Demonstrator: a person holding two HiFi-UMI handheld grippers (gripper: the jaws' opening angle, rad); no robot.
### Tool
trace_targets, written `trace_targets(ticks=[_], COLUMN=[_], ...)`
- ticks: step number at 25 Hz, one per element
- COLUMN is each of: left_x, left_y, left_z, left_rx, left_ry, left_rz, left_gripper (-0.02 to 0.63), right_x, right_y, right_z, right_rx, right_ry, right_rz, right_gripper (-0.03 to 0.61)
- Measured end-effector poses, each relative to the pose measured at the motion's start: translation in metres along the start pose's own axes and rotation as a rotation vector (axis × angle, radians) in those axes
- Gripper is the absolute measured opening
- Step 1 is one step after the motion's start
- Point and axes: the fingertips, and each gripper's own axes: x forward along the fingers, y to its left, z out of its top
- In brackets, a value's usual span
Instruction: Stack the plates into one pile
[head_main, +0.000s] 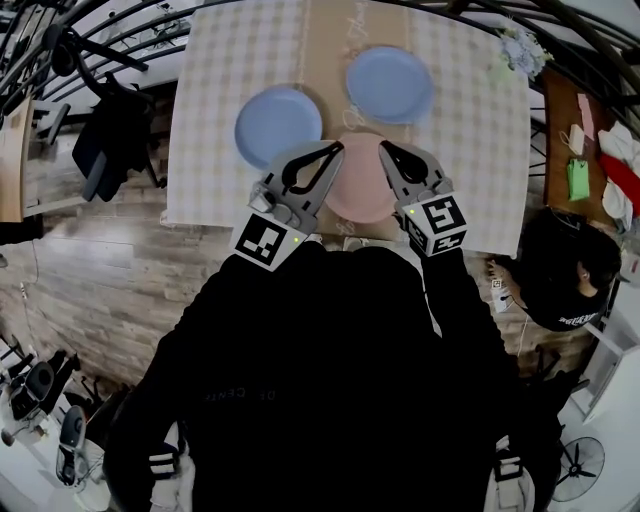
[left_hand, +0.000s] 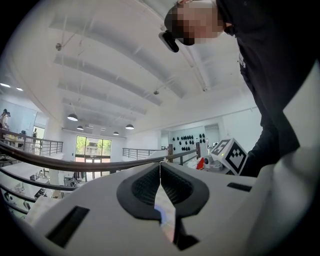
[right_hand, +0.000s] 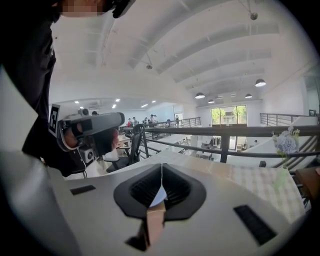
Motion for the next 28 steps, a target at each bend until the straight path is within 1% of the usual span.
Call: trace_targets(ticks=[4,10,15,18,23,28], left_x=[0.002,0.006,0.011,0.012,0.015,0.018], left_y=[-0.001,-0.012,-0.020,-0.027,-0.039,-0.051], left_z=[-0.006,-0.026,-0.045,-0.057,-0.069,-0.071], left_rx=[0.004,0.023,-0.034,-0.043,-0.020,-0.005], left_ry=[0.005,0.005,-0.006,0.007,0.027,0.023], left_rz=[-0.002,-0.045,-0.063,-0.073,-0.107,-0.152], left_gripper=[0.020,0.020,0.020,0.020,0.020,0.021], right_x=[0.007,0.007,-0.001,-0.007,-0.020,-0.030], right_y=[-0.023,-0.039,-0.047,-0.051,-0.060,-0.067], right_z=[-0.040,-0.100,-0.146,-0.176,-0.220,-0.256], right_rx=[0.038,0.098,0.123,0.161,0.245,0.314], right_ry=[0.107,0.268,0.370,0.441,0.533,0.606], right_rz=[-0.033,-0.078,-0.125,-0.153,-0.211,-0.267], right_gripper=[0.018,0.031,0.040,0.043,0.069,0.118])
